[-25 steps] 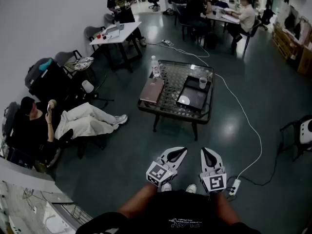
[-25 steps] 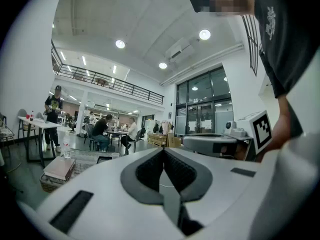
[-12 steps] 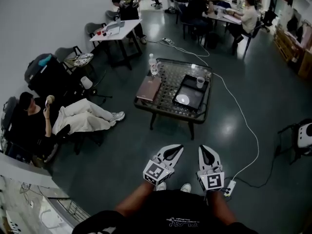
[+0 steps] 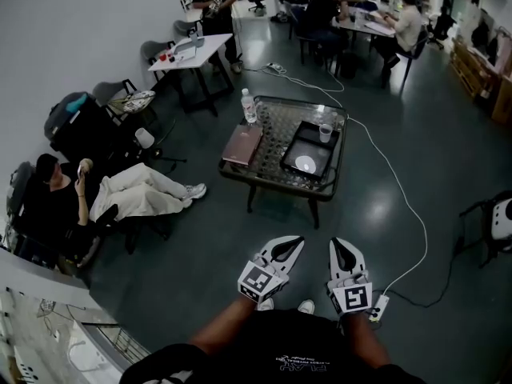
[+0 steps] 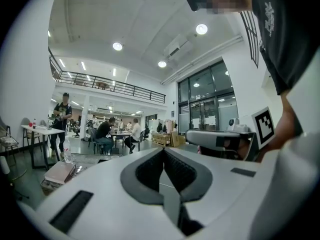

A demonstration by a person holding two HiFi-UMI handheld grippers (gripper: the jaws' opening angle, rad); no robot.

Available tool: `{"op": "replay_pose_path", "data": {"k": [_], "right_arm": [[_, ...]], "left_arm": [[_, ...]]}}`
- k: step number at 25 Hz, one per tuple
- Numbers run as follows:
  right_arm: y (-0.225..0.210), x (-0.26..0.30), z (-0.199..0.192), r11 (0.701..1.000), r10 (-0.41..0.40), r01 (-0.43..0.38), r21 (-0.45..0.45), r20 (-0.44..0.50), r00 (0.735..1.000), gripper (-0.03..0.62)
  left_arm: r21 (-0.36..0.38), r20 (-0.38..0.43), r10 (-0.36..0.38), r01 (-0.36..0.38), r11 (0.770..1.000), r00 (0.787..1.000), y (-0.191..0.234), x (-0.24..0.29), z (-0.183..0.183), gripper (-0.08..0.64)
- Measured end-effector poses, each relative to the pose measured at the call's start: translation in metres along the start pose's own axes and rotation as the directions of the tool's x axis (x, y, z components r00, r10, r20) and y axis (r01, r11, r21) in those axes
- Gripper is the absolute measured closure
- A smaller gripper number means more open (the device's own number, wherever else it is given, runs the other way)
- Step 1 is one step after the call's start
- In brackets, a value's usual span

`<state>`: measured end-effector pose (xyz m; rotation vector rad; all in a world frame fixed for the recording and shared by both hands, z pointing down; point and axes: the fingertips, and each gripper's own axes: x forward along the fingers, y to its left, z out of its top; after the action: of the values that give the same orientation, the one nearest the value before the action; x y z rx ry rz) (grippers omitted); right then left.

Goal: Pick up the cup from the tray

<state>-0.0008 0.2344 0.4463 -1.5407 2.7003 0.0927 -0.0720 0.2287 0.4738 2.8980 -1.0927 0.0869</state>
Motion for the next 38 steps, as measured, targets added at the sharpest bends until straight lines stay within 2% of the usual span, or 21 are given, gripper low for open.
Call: {"op": "replay_pose_path", "data": {"k": [5,12,21,26,30,38], "right_arm": [[-0.014,-0.006,0.008,1.0,0.019,-0.019,-0.013,0.013,1.0,0.584],[-0.029,-0.021,0.002,1.0,0.022,-0.022,0.001,0.004,1.0,0.584],[-0.039,-0.01,-0.004,1.0,0.026,-0.027,0.017,0.007,1.0,0.584],[-0.037,0.005,-0.009,0.999,0.043,-0.043,0.017,0.018,0.999,0.584],[-0.043,0.023,-0.008,1.0,0.027,-0.028,-0.006,-0.02,0.999,0.584],[-0.049,0.062,-0.011,0.997,0.061,-0.064,-0.037,-0.085,0.995,0.584]], "left_arm": [[0.033,-0.012,0.008,-0.008,0.999,1.0,-0.012,0.013,0.002,0.551],[0.025,-0.023,0.025,-0.025,0.999,0.999,-0.029,0.021,-0.001,0.551],[0.031,-0.046,0.031,-0.03,0.999,0.998,-0.024,0.03,-0.005,0.551],[0.032,-0.04,0.038,-0.037,0.999,0.998,-0.01,0.031,-0.005,0.551],[0.032,-0.027,0.045,-0.045,0.998,0.999,0.008,0.037,-0.001,0.551],[-0.005,0.0,0.044,-0.044,0.999,0.999,0.047,0.056,0.003,0.551]]}}
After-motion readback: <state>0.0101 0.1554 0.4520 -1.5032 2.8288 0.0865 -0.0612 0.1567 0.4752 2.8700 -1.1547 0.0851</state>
